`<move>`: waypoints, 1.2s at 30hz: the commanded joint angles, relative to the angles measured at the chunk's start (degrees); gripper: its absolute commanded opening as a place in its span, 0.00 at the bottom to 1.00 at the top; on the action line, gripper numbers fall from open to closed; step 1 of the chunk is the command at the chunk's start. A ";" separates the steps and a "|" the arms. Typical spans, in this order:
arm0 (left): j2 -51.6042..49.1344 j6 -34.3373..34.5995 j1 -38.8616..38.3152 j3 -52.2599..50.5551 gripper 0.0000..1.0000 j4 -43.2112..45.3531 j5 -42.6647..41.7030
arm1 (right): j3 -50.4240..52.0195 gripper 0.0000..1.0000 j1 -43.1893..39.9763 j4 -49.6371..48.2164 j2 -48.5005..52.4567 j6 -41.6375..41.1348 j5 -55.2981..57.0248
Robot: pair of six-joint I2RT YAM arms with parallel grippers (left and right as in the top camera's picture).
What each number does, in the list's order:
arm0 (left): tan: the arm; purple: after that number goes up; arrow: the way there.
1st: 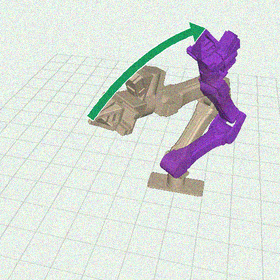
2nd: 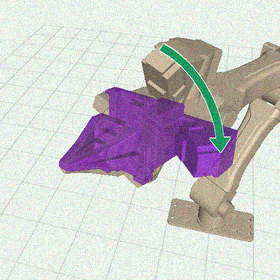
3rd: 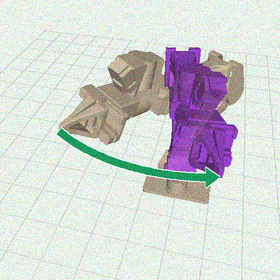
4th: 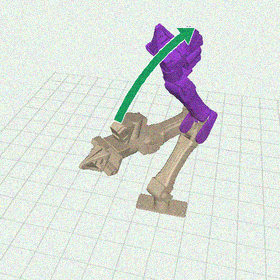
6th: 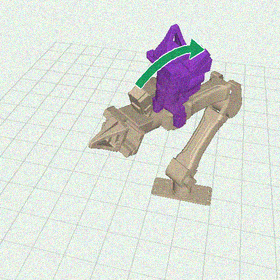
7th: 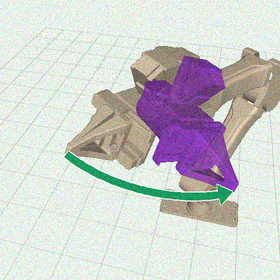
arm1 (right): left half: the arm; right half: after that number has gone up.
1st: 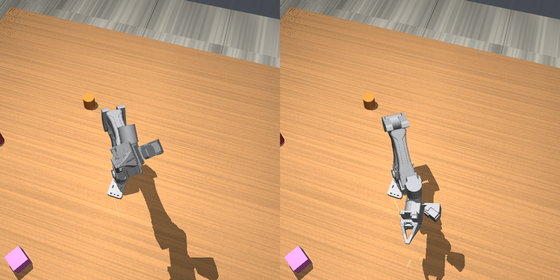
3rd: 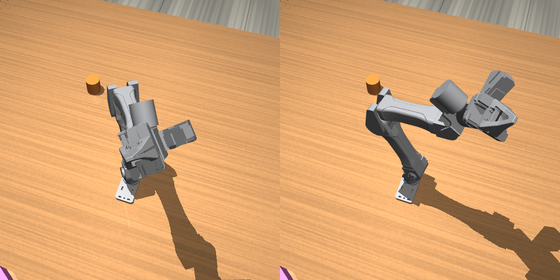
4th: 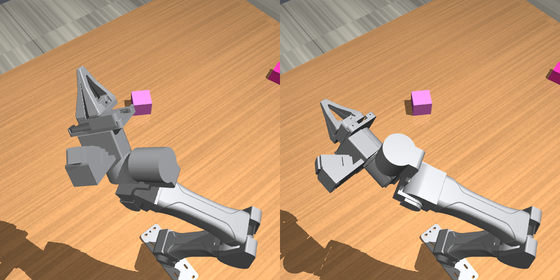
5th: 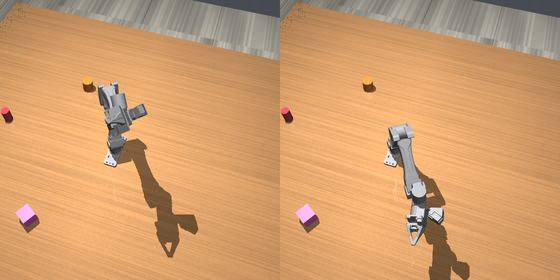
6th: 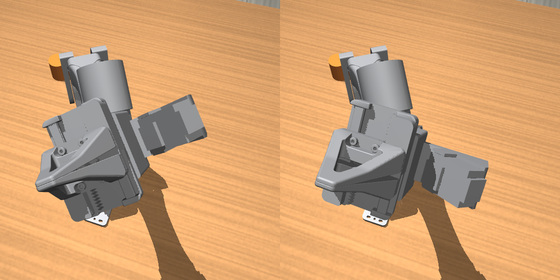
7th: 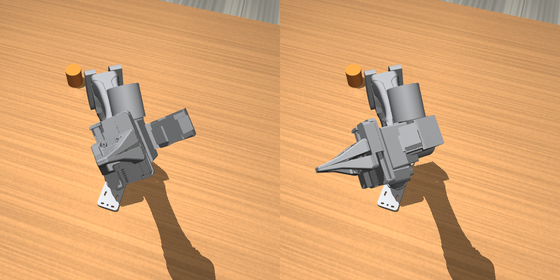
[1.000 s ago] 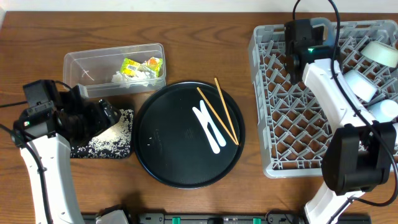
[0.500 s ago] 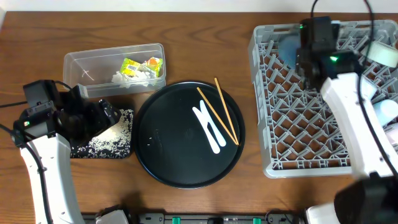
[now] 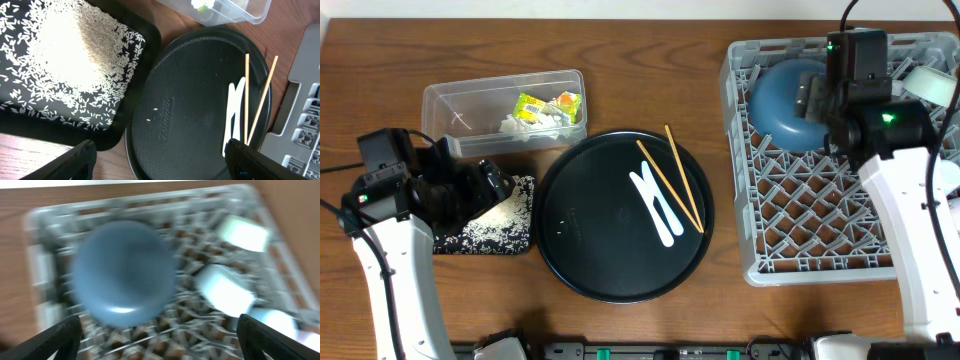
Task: Sort waste into correct bins and load items into the dishwasher rack
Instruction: 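Reach right gripper to a wooden chopstick on the round tray, grasp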
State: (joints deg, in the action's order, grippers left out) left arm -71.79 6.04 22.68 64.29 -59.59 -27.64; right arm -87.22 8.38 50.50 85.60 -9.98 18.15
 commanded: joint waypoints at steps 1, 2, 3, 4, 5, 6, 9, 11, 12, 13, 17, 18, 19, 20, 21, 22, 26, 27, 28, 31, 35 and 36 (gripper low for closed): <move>-0.13 0.33 0.24 1.29 0.83 -0.17 0.48 | -0.11 0.96 0.07 0.31 -1.49 5.31 -26.03; -0.13 0.31 0.24 1.29 0.83 -0.15 0.46 | -0.09 0.96 0.20 0.50 -1.33 7.65 -33.81; -0.13 0.31 0.24 1.29 0.83 -0.15 0.48 | -0.09 0.96 0.35 0.76 -1.20 9.49 -38.88; -0.13 0.31 0.24 1.29 0.83 -0.15 0.48 | -0.09 0.96 0.74 1.27 -1.01 11.85 -44.98; -0.13 0.31 0.24 1.29 0.83 -0.15 0.48 | -0.09 0.96 1.31 1.97 -0.79 13.88 -48.81; -0.13 0.33 0.24 1.29 0.83 -0.15 0.48 | -0.09 0.96 2.01 2.69 -0.57 14.97 -50.29; -0.13 0.33 0.24 1.29 0.83 -0.15 0.48 | -0.07 0.97 5.31 5.33 0.35 16.13 -47.67; -0.13 0.33 0.24 1.29 0.83 -0.15 0.46 | -0.04 0.97 8.00 6.84 1.44 16.06 -43.39; -0.13 0.31 0.24 1.29 0.83 -0.15 0.46 | -0.04 0.97 9.42 7.43 2.08 16.06 -41.75; -0.13 0.31 0.24 1.29 0.83 -0.17 0.48 | -0.02 0.96 10.60 7.76 2.73 16.04 -40.70; -0.13 0.33 0.24 1.29 0.83 -0.15 0.46 | -0.02 0.89 15.89 7.50 6.49 14.99 -36.59; -0.13 0.31 0.24 1.29 0.83 -0.17 0.48 | -0.02 0.87 17.00 7.19 7.61 13.66 -34.86; -0.13 0.33 0.24 1.29 0.83 -0.15 0.48 | -0.02 0.86 18.18 6.91 8.94 11.91 -32.63; -0.13 0.31 0.24 1.29 0.83 -0.17 0.48 | -0.02 0.84 19.26 6.71 10.36 10.08 -30.21; -0.13 0.31 0.24 1.29 0.83 -0.17 0.48 | -0.02 0.83 20.09 6.64 11.58 8.48 -28.15; -0.13 0.31 0.24 1.29 0.83 -0.17 0.48 | -0.02 0.83 20.90 6.49 13.11 6.80 -26.18; -0.17 0.31 0.24 1.18 0.83 -0.15 0.48 | -0.02 0.76 22.47 5.84 19.02 3.50 -23.80; -0.17 0.31 0.24 1.14 0.83 -0.15 0.48 | -0.02 0.75 22.51 5.79 20.44 2.60 -23.63; -0.17 0.31 0.24 1.07 0.83 -0.15 0.50 | -0.02 0.73 22.49 5.77 22.08 1.27 -22.99; -0.17 0.31 0.24 0.76 0.83 -0.13 0.48 | -0.02 0.74 22.49 5.49 25.59 -0.76 -21.62; -0.28 0.31 0.24 0.70 0.83 -0.11 0.48 | -0.02 0.74 22.43 4.00 29.66 -0.74 -21.84; -0.33 0.31 0.24 0.70 0.83 -0.11 0.50 | -0.02 0.74 22.47 3.87 30.45 -0.72 -21.86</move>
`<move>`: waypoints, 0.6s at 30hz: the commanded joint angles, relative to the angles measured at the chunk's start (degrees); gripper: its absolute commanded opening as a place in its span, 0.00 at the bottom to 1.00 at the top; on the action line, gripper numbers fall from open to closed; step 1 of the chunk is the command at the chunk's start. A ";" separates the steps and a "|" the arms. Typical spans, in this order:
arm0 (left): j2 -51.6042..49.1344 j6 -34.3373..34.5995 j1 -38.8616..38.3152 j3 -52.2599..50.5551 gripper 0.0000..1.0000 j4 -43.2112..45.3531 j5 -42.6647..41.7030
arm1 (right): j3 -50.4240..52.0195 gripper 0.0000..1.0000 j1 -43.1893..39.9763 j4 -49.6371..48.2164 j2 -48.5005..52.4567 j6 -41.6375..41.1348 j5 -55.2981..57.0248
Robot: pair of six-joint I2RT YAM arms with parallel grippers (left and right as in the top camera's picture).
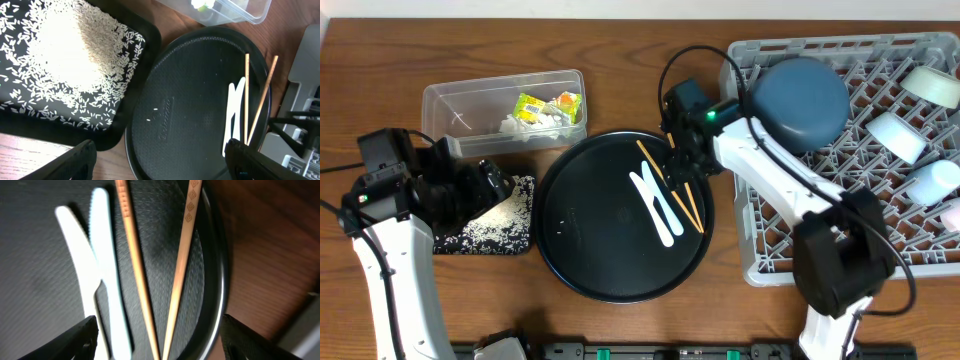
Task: Sort waste into correct bins and load items into the dishwasher rack
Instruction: 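Reach right gripper to a wooden chopstick on the round tray, grasp, then carry the chopstick with right gripper into the rack, release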
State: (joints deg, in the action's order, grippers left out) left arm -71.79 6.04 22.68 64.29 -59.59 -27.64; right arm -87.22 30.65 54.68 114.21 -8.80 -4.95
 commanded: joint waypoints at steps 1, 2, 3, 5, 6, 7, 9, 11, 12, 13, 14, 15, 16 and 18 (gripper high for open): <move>-0.35 0.31 0.24 0.70 0.83 -0.13 0.48 | -0.02 0.74 0.33 -0.33 2.67 -1.90 1.27; -0.39 0.31 0.24 0.70 0.84 -0.11 0.48 | -0.02 0.74 0.50 -0.31 3.21 -1.90 1.29; -0.42 0.31 0.24 0.70 0.84 -0.11 0.48 | -0.02 0.74 0.70 -0.33 3.89 -1.90 1.29; -0.44 0.31 0.24 0.70 0.83 -0.11 0.48 | -0.02 0.73 1.05 -0.66 5.03 -1.90 1.29; -0.44 0.31 0.24 0.70 0.84 -0.11 0.48 | -0.02 0.73 1.22 -0.94 5.46 -1.90 1.40; -0.44 0.31 0.24 0.70 0.83 -0.11 0.48 | -0.02 0.72 1.38 -1.20 6.03 -1.90 1.57; -0.44 0.31 0.24 0.70 0.83 -0.11 0.48 | -0.02 0.66 1.62 -1.60 6.97 -1.95 1.55; -0.44 0.31 0.24 0.70 0.84 -0.11 0.48 | -0.02 0.57 1.84 -1.68 7.69 -1.95 1.55; -0.44 0.31 0.24 0.70 0.84 -0.11 0.48 | -0.02 0.52 1.95 -1.66 7.80 -1.95 1.55; -0.44 0.31 0.24 0.70 0.83 -0.11 0.48 | -0.02 0.46 1.99 -1.66 7.91 -1.92 1.55; -0.44 0.31 0.24 0.70 0.83 -0.11 0.48 | -0.02 0.40 1.99 -1.66 7.91 -1.95 1.55; -0.44 0.31 0.24 0.70 0.83 -0.11 0.48 | -0.02 0.31 1.99 -1.64 7.91 -1.95 1.55; -0.44 0.31 0.24 0.70 0.83 -0.11 0.48 | -0.02 0.21 2.01 -1.55 7.91 -1.95 1.55; -0.44 0.31 0.24 0.70 0.83 -0.11 0.48 | -0.02 0.07 2.01 -1.22 7.91 -2.45 1.53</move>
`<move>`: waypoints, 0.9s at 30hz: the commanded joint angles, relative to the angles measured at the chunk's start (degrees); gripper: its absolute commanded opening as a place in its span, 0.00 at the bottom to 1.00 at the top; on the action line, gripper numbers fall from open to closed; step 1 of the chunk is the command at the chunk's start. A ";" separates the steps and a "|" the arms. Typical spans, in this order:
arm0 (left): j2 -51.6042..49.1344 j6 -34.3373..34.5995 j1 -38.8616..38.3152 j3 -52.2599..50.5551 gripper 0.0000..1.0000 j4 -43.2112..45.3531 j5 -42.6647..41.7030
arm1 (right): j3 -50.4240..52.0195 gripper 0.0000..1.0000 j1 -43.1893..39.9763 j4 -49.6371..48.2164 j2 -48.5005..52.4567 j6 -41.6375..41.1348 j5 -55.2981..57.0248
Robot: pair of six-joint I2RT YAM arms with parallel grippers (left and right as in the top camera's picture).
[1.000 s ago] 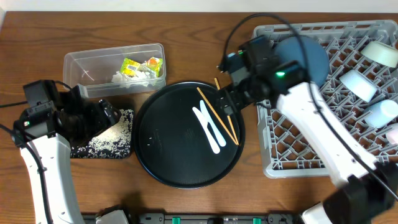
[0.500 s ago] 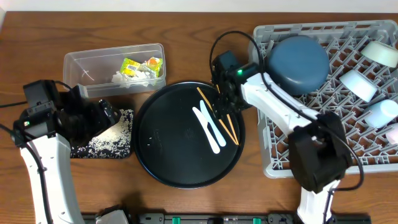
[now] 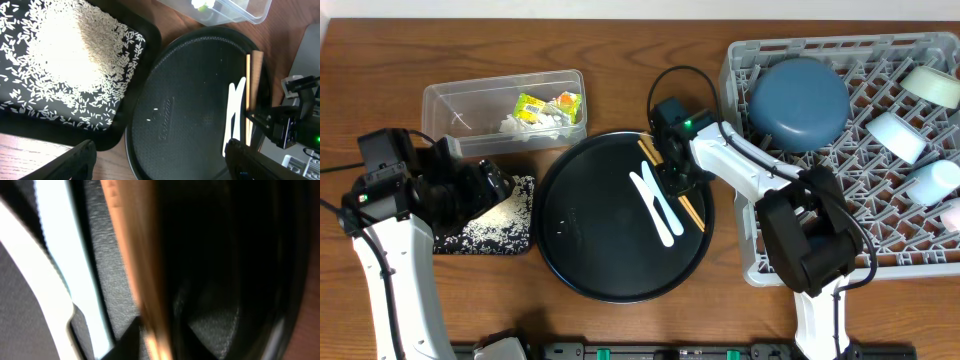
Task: Sort waste into correct bins and load items into the dishwasher rack
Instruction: 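Carry the chopstick with right gripper into the rack, release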
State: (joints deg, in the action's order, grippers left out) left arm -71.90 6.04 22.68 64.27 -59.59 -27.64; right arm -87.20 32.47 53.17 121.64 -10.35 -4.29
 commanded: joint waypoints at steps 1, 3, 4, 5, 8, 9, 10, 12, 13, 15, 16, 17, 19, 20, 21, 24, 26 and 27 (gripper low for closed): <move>-0.33 0.31 0.24 0.72 0.83 -0.13 0.48 | -0.04 0.01 0.17 0.50 0.48 -1.01 0.85; -0.33 0.31 0.24 0.72 0.83 -0.11 0.48 | -0.11 0.01 0.17 1.14 0.33 -1.01 0.87; -0.33 0.31 0.24 0.72 0.83 -0.11 0.48 | -0.13 0.01 0.15 1.53 0.02 -1.01 0.87; -0.33 0.31 0.24 0.72 0.84 -0.13 0.48 | -0.13 0.01 0.04 1.84 -0.46 -0.98 0.92; -0.33 0.31 0.24 0.72 0.83 -0.11 0.48 | -0.15 0.01 -0.35 2.19 -2.89 -0.96 1.09; -0.33 0.31 0.24 0.72 0.83 -0.11 0.48 | -0.15 0.01 -0.52 2.16 -4.09 -0.94 1.09; -0.33 0.31 0.24 0.72 0.83 -0.11 0.48 | -0.15 0.01 -0.61 2.12 -5.33 -0.94 1.09; -0.33 0.31 0.24 0.72 0.84 -0.11 0.48 | -0.15 0.01 -0.70 1.92 -8.20 -0.66 1.09; -0.33 0.31 0.24 0.72 0.84 -0.11 0.48 | -0.15 0.01 -0.68 1.88 -9.33 -0.31 1.07; -0.33 0.31 0.24 0.72 0.83 -0.11 0.48 | -0.15 0.01 -0.68 1.92 -11.26 -0.26 1.09; -0.33 0.31 0.24 0.72 0.83 -0.11 0.48 | -0.15 0.01 -0.68 2.03 -12.07 -0.28 1.07; -0.33 0.31 0.24 0.72 0.83 -0.11 0.48 | -0.15 0.01 -0.68 2.34 -12.72 -0.31 1.07; -0.33 0.31 0.24 0.72 0.83 -0.13 0.48 | -0.15 0.01 -0.70 3.48 -14.45 -0.33 1.09; -0.33 0.31 0.24 0.72 0.84 -0.11 0.48 | -0.15 0.01 -0.83 3.72 -15.08 -0.33 1.09; -0.33 0.31 0.24 0.72 0.83 -0.11 0.48 | -0.15 0.01 -1.03 3.87 -16.11 -0.33 1.11; -0.33 0.31 0.24 0.72 0.83 -0.11 0.48 | -0.15 0.01 -2.40 3.89 -19.93 -0.37 2.10; -0.33 0.31 0.24 0.72 0.83 -0.11 0.48 | -0.17 0.01 -4.15 4.46 -23.67 -0.35 4.39; -0.33 0.31 0.24 0.72 0.83 -0.11 0.48 | -0.15 0.01 -5.20 4.90 -25.38 -0.35 5.73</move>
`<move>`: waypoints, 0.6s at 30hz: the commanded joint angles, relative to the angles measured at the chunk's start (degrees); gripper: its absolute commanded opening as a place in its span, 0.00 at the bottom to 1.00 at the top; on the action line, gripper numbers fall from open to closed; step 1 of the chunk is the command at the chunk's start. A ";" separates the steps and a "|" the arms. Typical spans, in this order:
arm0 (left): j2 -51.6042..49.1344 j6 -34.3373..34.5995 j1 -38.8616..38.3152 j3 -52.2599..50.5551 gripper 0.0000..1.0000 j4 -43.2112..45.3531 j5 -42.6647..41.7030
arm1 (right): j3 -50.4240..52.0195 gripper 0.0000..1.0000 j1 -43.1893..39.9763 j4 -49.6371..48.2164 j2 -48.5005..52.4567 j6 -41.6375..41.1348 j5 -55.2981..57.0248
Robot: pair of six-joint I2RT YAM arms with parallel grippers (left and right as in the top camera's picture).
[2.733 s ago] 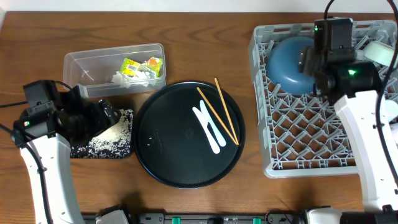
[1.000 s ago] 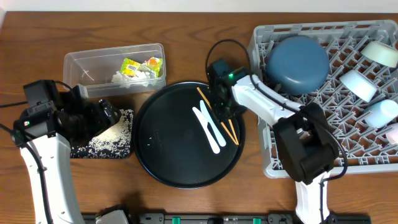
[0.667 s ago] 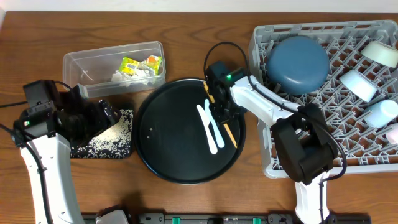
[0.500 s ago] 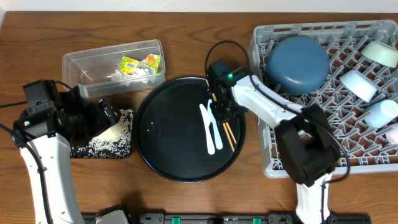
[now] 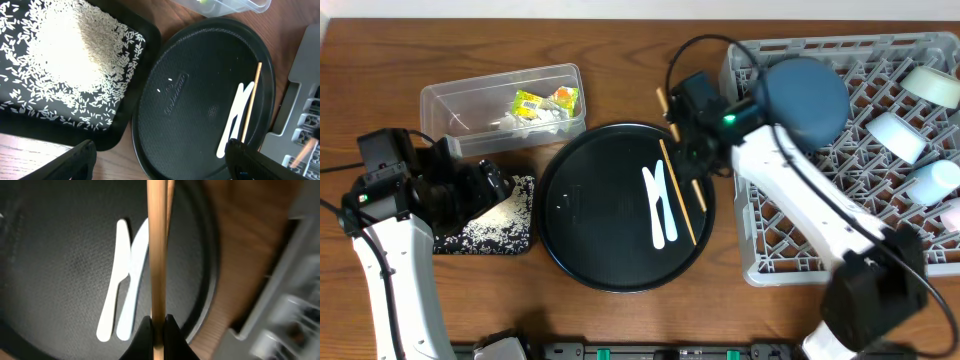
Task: Sort waste into correct bins and load items into the dishwasher rack
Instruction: 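Carry the chopstick with right gripper into the rack, release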
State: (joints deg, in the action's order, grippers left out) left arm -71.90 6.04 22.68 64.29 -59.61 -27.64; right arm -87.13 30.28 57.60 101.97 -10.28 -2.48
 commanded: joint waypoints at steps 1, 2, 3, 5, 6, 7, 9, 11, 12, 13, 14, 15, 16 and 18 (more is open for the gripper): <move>-0.33 0.31 0.24 0.70 0.84 -0.09 0.48 | -0.22 0.01 -4.00 0.96 -7.23 -0.42 5.18; -0.33 0.31 0.24 0.70 0.83 -0.09 0.48 | -0.24 0.01 -5.16 1.51 -8.61 -0.39 6.51; -0.33 0.31 0.24 0.70 0.84 -0.09 0.48 | -0.22 0.01 -6.56 2.25 -10.08 -0.39 7.93; -0.33 0.31 0.24 0.70 0.84 -0.07 0.48 | -0.22 0.01 -9.51 4.13 -12.22 -0.37 10.12; -0.33 0.31 0.24 0.70 0.83 -0.07 0.48 | -0.22 0.01 -11.23 5.33 -13.00 -0.37 10.73; -0.33 0.31 0.24 0.70 0.83 -0.07 0.48 | -0.22 0.01 -12.72 6.47 -13.42 -0.35 10.88; -0.33 0.31 0.24 0.70 0.83 -0.09 0.48 | -0.22 0.01 -16.04 9.14 -13.60 -0.37 10.82; -0.33 0.31 0.24 0.70 0.84 -0.09 0.48 | 0.39 0.01 -18.38 10.84 -13.42 -0.39 10.60; -0.33 0.31 0.24 0.70 0.84 -0.09 0.48 | 1.11 0.01 -19.23 11.17 -13.42 -0.37 10.43; -0.33 0.31 0.24 0.70 0.83 -0.07 0.48 | 1.90 0.01 -19.74 11.10 -13.42 -0.37 9.94; -0.33 0.31 0.24 0.70 0.83 -0.07 0.48 | 2.93 0.01 -19.98 10.93 -13.42 -0.37 9.31; -0.33 0.31 0.24 0.70 0.83 -0.07 0.48 | 4.09 0.01 -19.98 10.47 -13.38 -0.37 8.50; -0.33 0.31 0.24 0.70 0.84 -0.04 0.48 | 5.22 0.01 -19.89 9.92 -13.35 -0.37 7.74; -0.33 0.31 0.24 0.70 0.83 -0.04 0.48 | 8.07 0.01 -19.39 8.39 -13.35 -0.42 5.99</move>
State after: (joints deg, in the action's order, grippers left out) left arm -71.90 6.04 22.68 64.29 -59.59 -27.64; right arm -82.15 10.55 66.78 88.12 -10.28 6.02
